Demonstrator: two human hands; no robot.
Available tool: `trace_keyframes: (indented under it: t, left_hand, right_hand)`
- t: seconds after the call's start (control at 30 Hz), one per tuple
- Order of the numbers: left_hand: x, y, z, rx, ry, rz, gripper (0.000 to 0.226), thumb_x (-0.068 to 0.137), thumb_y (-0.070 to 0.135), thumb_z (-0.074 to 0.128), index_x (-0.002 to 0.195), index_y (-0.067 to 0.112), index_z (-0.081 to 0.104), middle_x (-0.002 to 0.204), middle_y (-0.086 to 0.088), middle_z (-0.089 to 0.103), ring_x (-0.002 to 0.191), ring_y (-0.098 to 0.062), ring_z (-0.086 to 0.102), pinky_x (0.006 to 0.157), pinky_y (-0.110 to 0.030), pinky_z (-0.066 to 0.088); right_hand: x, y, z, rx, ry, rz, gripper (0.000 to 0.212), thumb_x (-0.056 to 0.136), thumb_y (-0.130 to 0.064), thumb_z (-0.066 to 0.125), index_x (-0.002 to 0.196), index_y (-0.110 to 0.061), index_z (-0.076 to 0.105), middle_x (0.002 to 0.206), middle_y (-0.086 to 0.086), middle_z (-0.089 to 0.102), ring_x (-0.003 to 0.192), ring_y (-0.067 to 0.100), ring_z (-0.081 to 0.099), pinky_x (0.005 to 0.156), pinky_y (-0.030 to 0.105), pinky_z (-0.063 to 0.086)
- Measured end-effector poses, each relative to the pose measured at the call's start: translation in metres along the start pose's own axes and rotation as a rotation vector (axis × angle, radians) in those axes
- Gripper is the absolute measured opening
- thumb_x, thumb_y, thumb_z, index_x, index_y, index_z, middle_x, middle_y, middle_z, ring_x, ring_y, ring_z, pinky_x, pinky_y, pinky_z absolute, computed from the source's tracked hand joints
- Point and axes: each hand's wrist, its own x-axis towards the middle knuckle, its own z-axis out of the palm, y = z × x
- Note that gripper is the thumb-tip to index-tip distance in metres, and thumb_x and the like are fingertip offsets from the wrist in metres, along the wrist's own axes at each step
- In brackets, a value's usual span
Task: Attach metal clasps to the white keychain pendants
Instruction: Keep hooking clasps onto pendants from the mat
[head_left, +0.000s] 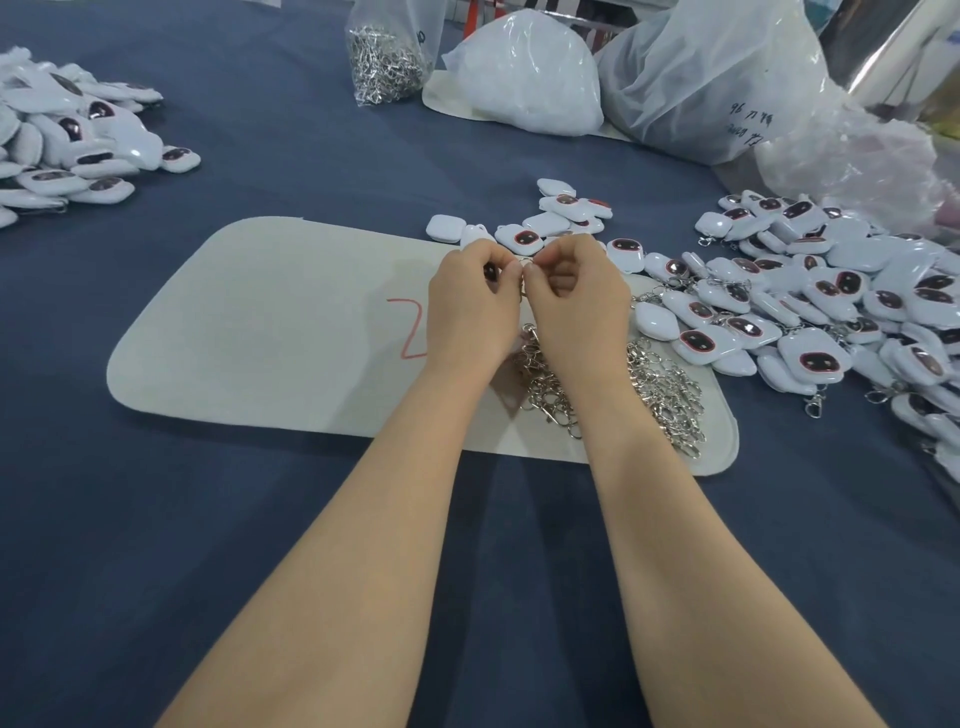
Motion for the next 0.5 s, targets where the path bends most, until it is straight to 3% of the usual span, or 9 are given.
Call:
trace_keyframes:
  t: [0.17,0.5]
  left_hand:
    - [0.0009,-0.0014,0.0002,0.06,0.007,0.023,0.01,0.093,0.013,0.053,0.088,0.012,0.061,0.101,-0.008,0.064,0.087,-0.016,0.054,0.076,-0.022,0.039]
    - [0.0006,-0.001,-0.0002,0.101,0.033,0.078,0.01,0.093,0.011,0.053,0.09,0.012,0.062,0.102,-0.009,0.06,0.085,-0.015,0.049,0.076,-0.024,0.039]
  right_hand:
    - [0.0,-0.0019,0.0,0.007,-0.015,-0.001,0.013,0.084,-0.002,0.06,0.084,-0.015,0.056,0.072,-0.017,0.053,0.064,-0.005,0.052,0.066,0.005,0.042]
    - [-0.0002,-0.0006,-0.0012,-0.013,-0.06,-0.028,0.013,0.085,-0.002,0.058,0.084,-0.014,0.052,0.073,-0.013,0.053,0.063,-0.001,0.049,0.065,0.008,0.043]
